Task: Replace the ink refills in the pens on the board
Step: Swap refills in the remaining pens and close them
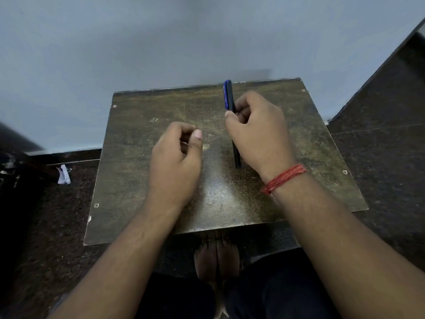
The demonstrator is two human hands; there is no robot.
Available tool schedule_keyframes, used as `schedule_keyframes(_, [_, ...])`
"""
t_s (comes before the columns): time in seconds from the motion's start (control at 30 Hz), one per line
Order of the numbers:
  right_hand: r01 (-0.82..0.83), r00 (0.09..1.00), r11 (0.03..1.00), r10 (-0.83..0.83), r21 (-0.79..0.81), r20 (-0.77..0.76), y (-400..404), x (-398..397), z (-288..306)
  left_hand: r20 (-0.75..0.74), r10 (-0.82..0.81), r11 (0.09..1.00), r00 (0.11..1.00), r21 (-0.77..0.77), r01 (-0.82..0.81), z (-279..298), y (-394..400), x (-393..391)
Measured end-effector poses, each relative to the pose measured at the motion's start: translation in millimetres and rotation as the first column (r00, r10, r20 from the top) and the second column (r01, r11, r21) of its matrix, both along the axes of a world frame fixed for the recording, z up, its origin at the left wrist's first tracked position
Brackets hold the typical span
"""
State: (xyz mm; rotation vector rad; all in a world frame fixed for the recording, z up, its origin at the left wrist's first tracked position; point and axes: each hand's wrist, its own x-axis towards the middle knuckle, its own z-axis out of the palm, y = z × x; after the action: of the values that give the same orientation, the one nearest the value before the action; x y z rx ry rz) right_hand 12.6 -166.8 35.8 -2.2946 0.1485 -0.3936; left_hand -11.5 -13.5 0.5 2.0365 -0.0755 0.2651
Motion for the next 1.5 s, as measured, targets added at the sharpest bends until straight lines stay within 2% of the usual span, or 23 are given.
schedule_keyframes(0.07, [-0.045, 0.996, 0.961, 0.022, -0.274, -0.088, -4, -2, 1, 0.044, 0.051, 0.998, 0.998, 0.037, -0.053, 2, 5, 3])
schedule_keyframes(0.13, [-0.071, 0.99, 0.878, 0.004, -0.473, -0.141, -3, -3, -4, 0.062, 0.07, 0.991, 0.996, 0.107, -0.076, 2, 8, 5])
schedule_keyframes(0.2, [-0.063, 0.991, 0.826, -0.013, -0.559, -0.132, 0, -3, -8, 0.064, 0.06, 0.972, 0.996, 0.222, -0.073, -1, 10, 6])
schedule_keyframes(0.3, [-0.037, 0.992, 0.796, -0.043, -0.604, -0.118, 5, -1, -13, -0.009, 0.03, 0.926, 1.0, 0.378, -0.024, -1, 10, 5])
schedule_keyframes(0.47, [-0.069, 0.984, 0.796, -0.044, -0.601, -0.172, 5, -2, -17, -0.066, 0.034, 0.844, 0.997, 0.536, 0.007, -5, 12, 9])
schedule_keyframes(0.63, [-0.01, 0.992, 0.866, -0.053, -0.501, -0.113, -12, -7, -4, -0.14, 0.04, 0.769, 0.989, 0.636, 0.059, -7, 14, 12])
schedule_keyframes(0.7, [-0.02, 0.985, 0.872, -0.067, -0.49, -0.159, -18, -11, -4, -0.168, 0.037, 0.753, 0.985, 0.652, 0.083, -7, 15, 13])
schedule_keyframes(0.87, [-0.122, 0.944, 0.861, -0.052, -0.494, -0.324, -12, -17, -6, -0.225, 0.039, 0.753, 0.974, 0.647, 0.119, -3, 16, 11])
schedule_keyframes(1.0, [-0.154, 0.926, 0.886, -0.025, -0.438, -0.377, 3, -18, -9, -0.25, 0.049, 0.753, 0.967, 0.645, 0.129, 4, 22, 9])
schedule_keyframes(1.3, [-0.165, 0.943, 0.929, 0.05, -0.332, -0.328, 52, -16, -18, -0.313, 0.136, 0.768, 0.94, 0.632, 0.1, 16, 47, 7])
schedule_keyframes(1.5, [-0.17, 0.967, 0.923, 0.088, -0.346, -0.241, 78, -14, -23, -0.332, 0.162, 0.775, 0.929, 0.626, 0.089, 17, 53, 1])
